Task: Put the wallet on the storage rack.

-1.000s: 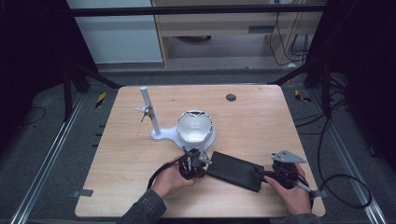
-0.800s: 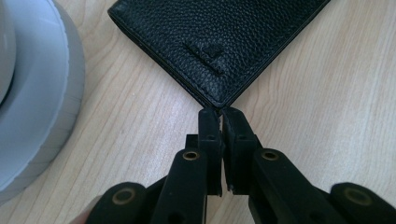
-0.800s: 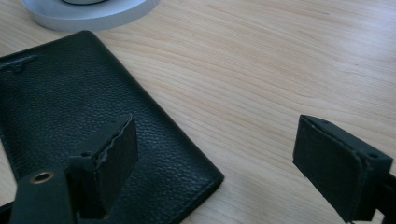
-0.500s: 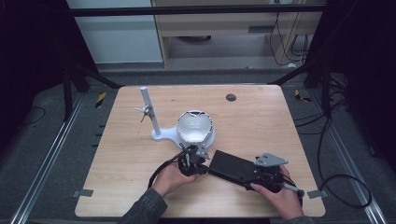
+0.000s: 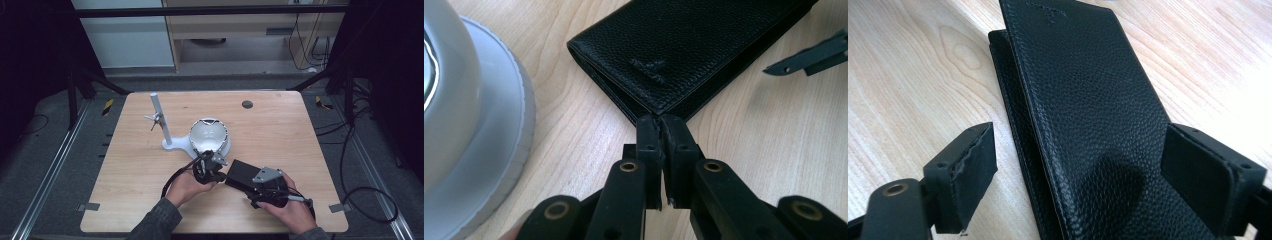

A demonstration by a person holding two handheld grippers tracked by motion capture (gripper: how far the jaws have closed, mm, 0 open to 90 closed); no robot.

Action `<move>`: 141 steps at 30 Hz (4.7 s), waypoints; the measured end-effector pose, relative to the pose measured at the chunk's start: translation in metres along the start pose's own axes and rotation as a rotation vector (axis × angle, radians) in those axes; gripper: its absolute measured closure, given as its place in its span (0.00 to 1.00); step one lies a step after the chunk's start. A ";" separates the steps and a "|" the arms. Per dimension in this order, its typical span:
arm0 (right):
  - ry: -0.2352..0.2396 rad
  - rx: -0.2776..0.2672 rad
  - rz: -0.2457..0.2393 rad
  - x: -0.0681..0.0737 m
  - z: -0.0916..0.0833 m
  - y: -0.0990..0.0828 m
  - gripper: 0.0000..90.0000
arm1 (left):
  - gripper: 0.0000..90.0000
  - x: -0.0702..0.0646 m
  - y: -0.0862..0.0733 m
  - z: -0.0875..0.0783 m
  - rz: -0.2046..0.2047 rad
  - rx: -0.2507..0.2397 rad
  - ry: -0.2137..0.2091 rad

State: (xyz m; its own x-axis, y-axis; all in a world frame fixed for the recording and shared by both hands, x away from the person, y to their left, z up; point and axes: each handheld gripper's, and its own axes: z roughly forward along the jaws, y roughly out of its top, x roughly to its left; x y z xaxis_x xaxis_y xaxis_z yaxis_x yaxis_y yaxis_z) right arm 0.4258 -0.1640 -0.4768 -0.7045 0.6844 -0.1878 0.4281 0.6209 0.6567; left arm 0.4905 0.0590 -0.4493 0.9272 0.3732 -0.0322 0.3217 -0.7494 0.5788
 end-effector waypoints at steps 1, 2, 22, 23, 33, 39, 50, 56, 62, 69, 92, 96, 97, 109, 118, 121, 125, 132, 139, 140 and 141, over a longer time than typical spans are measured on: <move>-0.004 0.005 -0.006 0.000 0.000 0.001 0.18 | 0.96 0.000 0.001 0.000 -0.004 -0.006 0.000; -0.004 0.005 -0.006 0.000 0.000 0.001 0.18 | 0.96 0.000 0.001 0.000 -0.004 -0.006 0.000; -0.040 0.061 -0.021 -0.008 0.006 0.011 0.30 | 0.96 0.007 0.018 -0.006 -0.029 -0.036 -0.018; -0.040 0.063 -0.019 -0.008 0.007 0.011 0.30 | 0.96 0.007 0.019 -0.006 -0.031 -0.037 -0.017; -0.082 0.078 -0.039 -0.009 0.012 0.015 0.42 | 0.97 0.008 0.027 -0.009 -0.040 -0.047 -0.014; -0.132 0.085 -0.090 -0.011 0.010 0.019 0.69 | 0.86 0.008 0.027 -0.013 -0.058 -0.058 0.015; -0.159 0.063 -0.169 -0.020 -0.004 0.027 0.93 | 0.48 0.018 0.010 -0.029 -0.102 -0.083 0.094; -0.146 0.035 -0.160 -0.025 -0.014 0.028 0.93 | 0.28 0.016 0.005 -0.033 -0.076 -0.092 0.081; -0.129 -0.030 -0.160 -0.027 -0.027 0.031 0.93 | 0.14 0.014 0.003 -0.034 -0.061 -0.124 0.065; -0.109 -0.129 -0.125 -0.034 -0.043 0.032 0.93 | 0.13 0.011 0.003 -0.033 -0.056 -0.122 0.063; -0.091 -0.267 -0.127 -0.033 -0.062 0.041 0.93 | 0.13 0.006 0.007 -0.044 -0.042 -0.171 0.036; -0.083 -0.290 -0.137 -0.032 -0.065 0.043 0.93 | 0.13 0.005 0.008 -0.047 -0.030 -0.178 0.032; -0.080 -0.299 -0.139 -0.031 -0.067 0.044 0.93 | 0.13 0.005 0.010 -0.049 -0.026 -0.178 0.033; -0.072 -0.360 -0.149 -0.030 -0.079 0.051 0.93 | 0.14 0.011 0.019 -0.053 -0.023 -0.174 0.020; -0.056 -0.409 -0.153 -0.031 -0.091 0.058 0.93 | 0.17 0.014 0.033 -0.054 -0.020 -0.183 0.001; -0.056 -0.418 -0.156 -0.031 -0.092 0.059 0.93 | 0.21 0.016 0.037 -0.051 -0.017 -0.180 -0.025; -0.048 -0.424 -0.160 -0.031 -0.093 0.059 0.93 | 0.33 0.019 0.040 -0.047 -0.026 -0.175 -0.053; -0.035 -0.413 -0.173 -0.030 -0.091 0.057 0.93 | 0.71 0.018 0.042 -0.052 -0.031 -0.168 -0.091; -0.021 -0.371 -0.181 -0.029 -0.082 0.050 0.86 | 0.88 0.013 0.045 -0.068 -0.052 -0.169 -0.036; -0.021 -0.366 -0.182 -0.027 -0.079 0.049 0.83 | 0.88 0.013 0.046 -0.072 -0.062 -0.171 -0.019; -0.021 -0.366 -0.182 -0.027 -0.079 0.049 0.83 | 0.89 0.013 0.046 -0.072 -0.062 -0.171 -0.019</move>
State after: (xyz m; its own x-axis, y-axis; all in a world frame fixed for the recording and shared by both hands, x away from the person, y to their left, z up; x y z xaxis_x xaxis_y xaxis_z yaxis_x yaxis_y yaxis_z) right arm 0.4215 -0.1825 -0.3819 -0.7369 0.5859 -0.3370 0.0652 0.5579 0.8274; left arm 0.5038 0.0687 -0.3641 0.9106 0.4040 -0.0866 0.3424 -0.6205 0.7055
